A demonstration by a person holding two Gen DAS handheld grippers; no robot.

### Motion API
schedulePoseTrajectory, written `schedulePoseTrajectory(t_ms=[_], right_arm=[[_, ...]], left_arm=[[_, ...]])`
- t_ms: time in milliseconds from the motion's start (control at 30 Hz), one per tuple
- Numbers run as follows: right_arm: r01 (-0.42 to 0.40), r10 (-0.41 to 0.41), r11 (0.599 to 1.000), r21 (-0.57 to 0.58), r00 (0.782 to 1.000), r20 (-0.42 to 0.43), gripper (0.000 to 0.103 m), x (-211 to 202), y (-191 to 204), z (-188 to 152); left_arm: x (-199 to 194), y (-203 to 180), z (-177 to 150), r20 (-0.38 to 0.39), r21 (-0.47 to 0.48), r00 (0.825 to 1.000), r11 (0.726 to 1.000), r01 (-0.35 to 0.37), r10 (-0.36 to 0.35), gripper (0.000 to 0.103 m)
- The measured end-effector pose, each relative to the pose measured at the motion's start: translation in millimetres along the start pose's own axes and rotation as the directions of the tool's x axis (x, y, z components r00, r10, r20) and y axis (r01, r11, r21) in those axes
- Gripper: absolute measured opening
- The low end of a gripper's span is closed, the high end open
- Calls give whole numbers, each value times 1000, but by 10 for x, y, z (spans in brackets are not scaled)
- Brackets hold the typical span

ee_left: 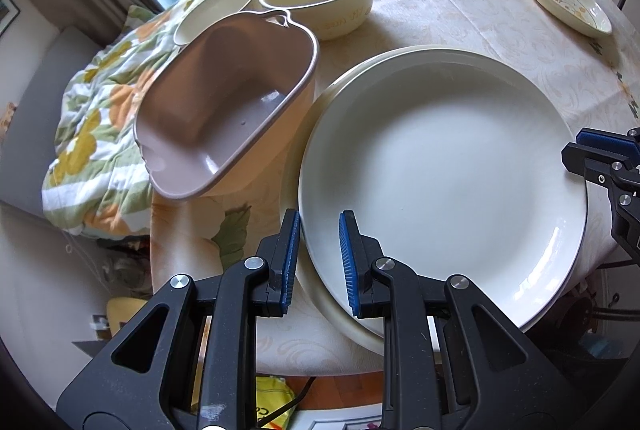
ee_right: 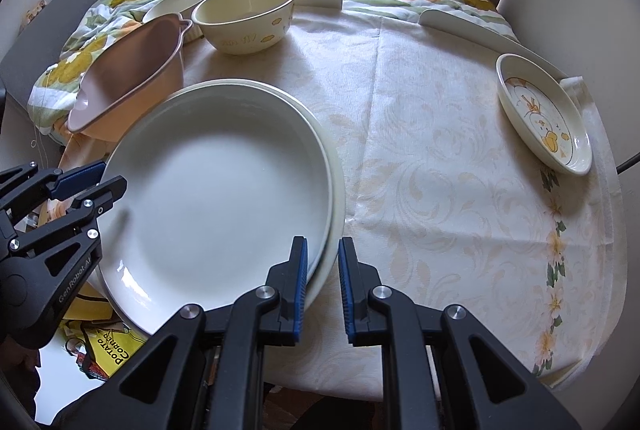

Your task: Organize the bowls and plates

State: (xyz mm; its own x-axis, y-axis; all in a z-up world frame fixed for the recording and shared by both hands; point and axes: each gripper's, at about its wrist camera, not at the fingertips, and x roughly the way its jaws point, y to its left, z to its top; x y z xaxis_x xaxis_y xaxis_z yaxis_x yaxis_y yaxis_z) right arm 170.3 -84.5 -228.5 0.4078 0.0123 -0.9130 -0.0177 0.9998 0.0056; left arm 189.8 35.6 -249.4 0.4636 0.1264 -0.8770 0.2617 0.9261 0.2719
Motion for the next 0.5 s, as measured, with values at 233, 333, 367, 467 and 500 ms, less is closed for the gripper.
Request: schedulePoseTrajectory(t_ms=[233, 333, 367, 467, 500], right_arm=[[-39, 37, 998, 53, 999, 29, 14, -97, -103, -19], [-52, 46, 995, 91, 996, 72, 14, -306, -228, -7], [-60, 49, 992, 112, 994, 93, 14, -407, -299, -6], [-74, 41, 978, 196, 985, 165, 14, -772, -611, -1], [-78, 34, 969, 234, 982, 185, 14, -894, -739, -2]], left_arm=[[-138, 8, 22, 29, -7, 1000, 1000, 6, -5, 18], [-367, 28, 99, 68, -8, 997, 1000, 26, -26, 18], [-459, 38, 145, 86, -7, 995, 999, 42, -41, 18], [-833, 51, 384, 171, 9, 979, 993, 114, -114, 18], [-954, 47, 481, 200, 14, 969, 989, 149, -148, 19]])
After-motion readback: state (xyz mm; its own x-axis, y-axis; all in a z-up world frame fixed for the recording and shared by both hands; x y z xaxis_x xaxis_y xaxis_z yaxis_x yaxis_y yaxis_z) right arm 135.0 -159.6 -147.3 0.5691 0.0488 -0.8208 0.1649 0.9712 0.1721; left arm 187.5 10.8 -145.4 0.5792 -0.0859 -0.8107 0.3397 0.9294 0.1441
